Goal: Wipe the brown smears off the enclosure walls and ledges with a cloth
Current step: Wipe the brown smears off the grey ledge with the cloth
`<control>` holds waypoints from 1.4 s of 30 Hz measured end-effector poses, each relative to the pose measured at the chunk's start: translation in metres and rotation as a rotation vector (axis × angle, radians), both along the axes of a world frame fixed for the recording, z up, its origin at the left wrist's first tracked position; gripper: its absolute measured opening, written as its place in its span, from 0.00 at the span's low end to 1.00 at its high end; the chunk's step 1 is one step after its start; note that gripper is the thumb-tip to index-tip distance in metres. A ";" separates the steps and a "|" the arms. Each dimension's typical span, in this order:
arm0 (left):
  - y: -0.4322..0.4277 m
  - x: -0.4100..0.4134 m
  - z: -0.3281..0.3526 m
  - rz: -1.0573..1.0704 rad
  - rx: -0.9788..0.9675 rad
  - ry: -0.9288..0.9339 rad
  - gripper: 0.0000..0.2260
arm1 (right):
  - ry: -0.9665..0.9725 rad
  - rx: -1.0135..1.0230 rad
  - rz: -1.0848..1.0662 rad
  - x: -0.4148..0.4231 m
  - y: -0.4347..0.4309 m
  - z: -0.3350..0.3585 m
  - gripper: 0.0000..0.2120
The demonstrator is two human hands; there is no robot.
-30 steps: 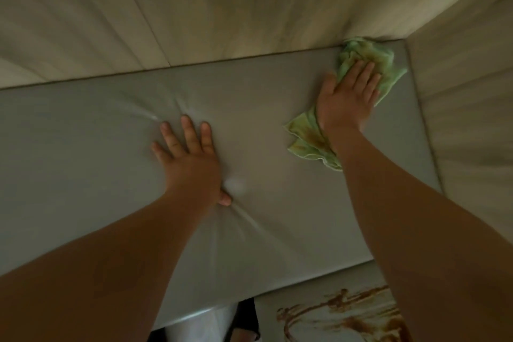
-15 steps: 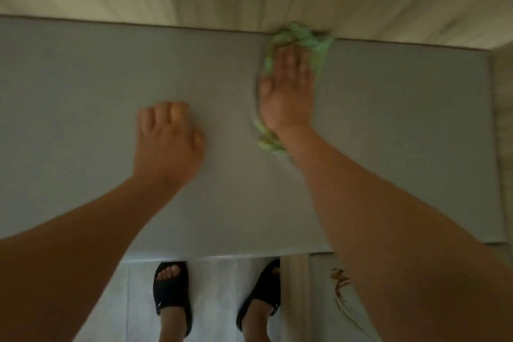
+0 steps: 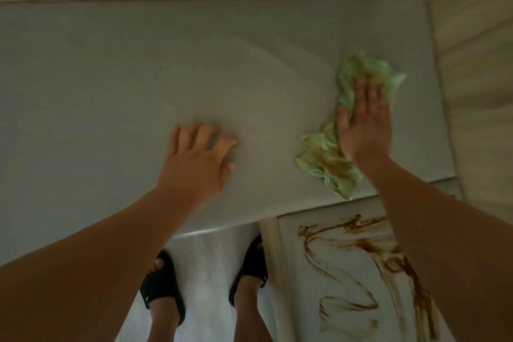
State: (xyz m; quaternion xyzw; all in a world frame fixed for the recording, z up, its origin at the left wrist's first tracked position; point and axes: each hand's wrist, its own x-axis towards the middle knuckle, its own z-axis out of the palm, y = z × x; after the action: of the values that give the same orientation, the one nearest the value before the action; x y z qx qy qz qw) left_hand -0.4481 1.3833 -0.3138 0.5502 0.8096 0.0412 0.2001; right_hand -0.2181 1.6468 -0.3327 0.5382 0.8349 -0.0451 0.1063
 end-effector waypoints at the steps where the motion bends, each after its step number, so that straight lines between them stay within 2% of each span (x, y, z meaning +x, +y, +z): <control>1: 0.000 0.000 -0.003 0.029 -0.018 0.003 0.21 | -0.004 -0.022 -0.114 0.004 -0.001 0.001 0.36; 4: 0.006 0.005 -0.002 0.038 -0.060 0.010 0.22 | 0.051 0.003 -0.398 -0.022 -0.029 -0.001 0.37; 6: 0.010 0.005 0.004 0.053 -0.089 0.017 0.22 | 0.093 -0.019 -0.391 -0.058 -0.071 -0.003 0.39; 10: 0.015 0.007 0.020 0.092 -0.067 0.068 0.21 | 0.184 -0.097 0.113 -0.086 -0.163 0.000 0.40; 12: 0.019 0.010 0.024 0.086 -0.061 0.096 0.27 | 0.224 -0.140 0.295 -0.070 -0.157 -0.001 0.38; 14: 0.031 0.019 0.022 0.011 -0.101 0.091 0.32 | 0.229 -0.121 0.357 -0.046 -0.124 -0.004 0.34; 15: 0.041 0.024 0.021 -0.026 -0.172 0.066 0.37 | 0.215 -0.088 0.330 -0.034 -0.104 -0.006 0.33; 17: 0.062 0.037 0.011 -0.069 -0.346 0.023 0.46 | 0.122 -0.050 0.133 0.002 -0.055 -0.009 0.34; 19: 0.071 0.044 0.004 -0.076 -0.423 0.065 0.48 | -0.007 -0.023 -0.112 0.047 -0.008 -0.008 0.38; 22: 0.075 0.048 0.000 -0.054 -0.444 0.108 0.48 | 0.031 -0.002 -0.432 0.102 0.029 -0.003 0.40; 25: 0.075 0.049 0.000 -0.050 -0.439 0.133 0.49 | 0.110 0.019 -0.626 0.107 0.026 -0.004 0.39; 31: 0.067 0.034 -0.005 -0.041 -0.353 -0.044 0.47 | 0.188 -0.002 -0.993 0.066 -0.021 0.001 0.37; 34: 0.049 0.018 -0.001 -0.100 -0.148 -0.097 0.36 | 0.179 -0.039 -0.998 0.023 -0.064 0.001 0.39; 37: 0.013 -0.005 0.009 0.025 0.085 -0.155 0.27 | 0.164 -0.064 -0.891 -0.021 -0.094 -0.002 0.41; 42: -0.080 -0.058 0.017 0.215 0.121 -0.094 0.24 | 0.158 -0.078 -0.632 -0.099 -0.147 -0.003 0.45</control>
State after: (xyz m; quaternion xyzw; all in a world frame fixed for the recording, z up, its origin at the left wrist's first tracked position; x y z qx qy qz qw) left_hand -0.5062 1.3037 -0.2968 0.4689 0.8496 0.1370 0.1988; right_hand -0.3171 1.4997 -0.3359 0.7611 0.6298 -0.1493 0.0426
